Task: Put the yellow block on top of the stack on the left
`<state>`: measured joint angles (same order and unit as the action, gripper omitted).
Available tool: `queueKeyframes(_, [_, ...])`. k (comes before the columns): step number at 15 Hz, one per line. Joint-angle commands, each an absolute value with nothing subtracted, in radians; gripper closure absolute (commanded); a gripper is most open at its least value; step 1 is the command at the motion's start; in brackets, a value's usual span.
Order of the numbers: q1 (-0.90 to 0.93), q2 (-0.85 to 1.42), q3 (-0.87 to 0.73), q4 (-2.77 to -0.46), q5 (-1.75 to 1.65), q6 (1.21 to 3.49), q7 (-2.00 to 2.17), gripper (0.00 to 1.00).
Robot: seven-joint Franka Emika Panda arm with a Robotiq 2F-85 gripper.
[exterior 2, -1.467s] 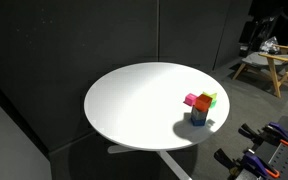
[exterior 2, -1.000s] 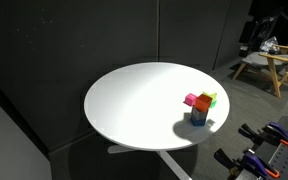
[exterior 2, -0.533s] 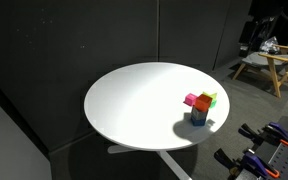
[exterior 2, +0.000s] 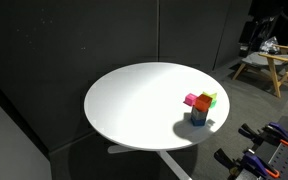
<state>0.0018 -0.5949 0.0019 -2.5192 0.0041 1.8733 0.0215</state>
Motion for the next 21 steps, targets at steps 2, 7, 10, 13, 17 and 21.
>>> queueKeyframes(2, [0.000, -0.595, 0.003, -2.517, 0.005, 1.871, 0.020, 0.00])
queueKeyframes(7, [-0.006, -0.560, -0.008, -2.491, 0.028, 1.892, 0.032, 0.00])
queueKeyframes(10, [-0.006, -0.541, -0.023, -2.479, 0.049, 1.926, 0.026, 0.00])
queueKeyframes(13, [-0.010, -0.517, -0.037, -2.470, 0.064, 1.976, 0.019, 0.00])
queueKeyframes(17, [-0.018, -0.461, -0.054, -2.443, 0.067, 2.038, 0.013, 0.00])
queueKeyframes(21, [-0.024, -0.380, -0.079, -2.401, 0.070, 2.084, -0.006, 0.00])
